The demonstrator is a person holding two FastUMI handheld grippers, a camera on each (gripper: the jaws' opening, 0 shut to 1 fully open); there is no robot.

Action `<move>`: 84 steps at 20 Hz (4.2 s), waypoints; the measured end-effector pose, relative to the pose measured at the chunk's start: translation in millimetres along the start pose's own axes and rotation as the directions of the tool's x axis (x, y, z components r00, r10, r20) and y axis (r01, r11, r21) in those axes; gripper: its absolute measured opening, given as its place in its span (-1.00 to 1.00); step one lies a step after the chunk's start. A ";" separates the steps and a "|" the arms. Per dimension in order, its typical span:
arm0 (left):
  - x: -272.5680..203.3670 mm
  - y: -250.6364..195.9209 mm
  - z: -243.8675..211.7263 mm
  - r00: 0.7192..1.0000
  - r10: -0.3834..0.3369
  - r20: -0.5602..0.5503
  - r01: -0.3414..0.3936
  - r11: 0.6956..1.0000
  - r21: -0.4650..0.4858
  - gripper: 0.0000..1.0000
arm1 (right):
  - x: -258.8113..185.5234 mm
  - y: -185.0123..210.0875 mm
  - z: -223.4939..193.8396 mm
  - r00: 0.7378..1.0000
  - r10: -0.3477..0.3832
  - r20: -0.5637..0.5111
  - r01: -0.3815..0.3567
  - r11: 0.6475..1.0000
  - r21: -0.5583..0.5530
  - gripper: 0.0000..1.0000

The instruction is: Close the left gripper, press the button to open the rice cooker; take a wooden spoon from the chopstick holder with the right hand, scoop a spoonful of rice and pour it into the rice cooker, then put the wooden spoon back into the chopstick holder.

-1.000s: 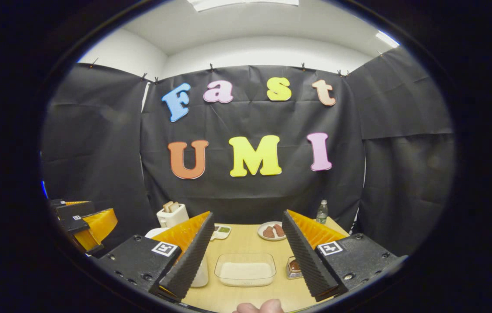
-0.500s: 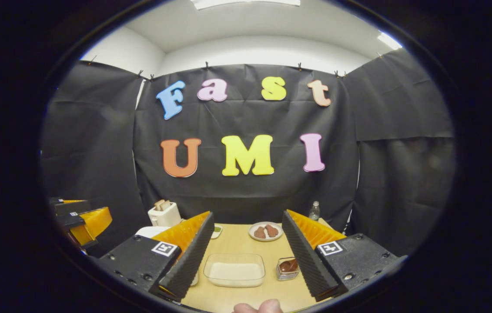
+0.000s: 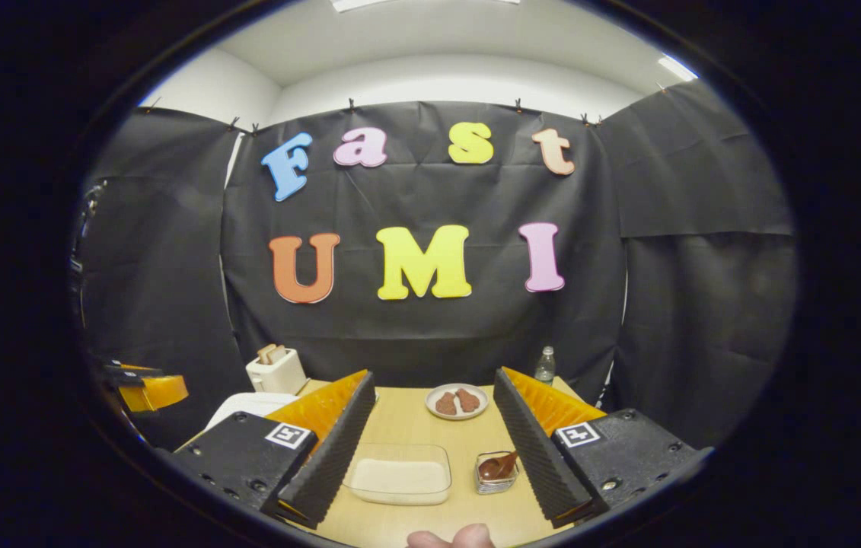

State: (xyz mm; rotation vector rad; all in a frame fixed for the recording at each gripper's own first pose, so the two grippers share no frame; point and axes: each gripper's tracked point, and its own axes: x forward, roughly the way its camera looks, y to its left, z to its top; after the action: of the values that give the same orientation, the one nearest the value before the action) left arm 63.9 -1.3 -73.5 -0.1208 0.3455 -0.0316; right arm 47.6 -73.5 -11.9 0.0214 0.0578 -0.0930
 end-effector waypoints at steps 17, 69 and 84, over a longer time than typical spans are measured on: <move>101.1 35.1 -91.5 0.927 -0.046 -0.372 0.004 0.994 -0.112 -1.00 | 36.7 -53.3 -44.5 0.989 -0.091 -0.117 0.095 0.995 0.023 1.00; 28.3 -28.0 86.7 0.956 -0.051 0.290 0.032 0.997 0.070 0.90 | 19.0 -80.7 -60.8 0.985 -0.093 -0.143 0.092 0.996 -0.013 1.00; 20.8 -40.7 86.8 0.960 0.037 0.277 -0.066 0.993 0.093 0.90 | 88.4 -128.2 -159.0 0.962 -0.046 -0.269 0.079 0.990 0.113 0.99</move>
State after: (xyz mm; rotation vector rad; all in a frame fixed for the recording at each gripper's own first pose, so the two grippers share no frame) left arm 112.5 -33.0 5.6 -0.0140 0.0688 0.0193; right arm 114.5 -205.4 -178.2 0.1556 0.3217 -0.1566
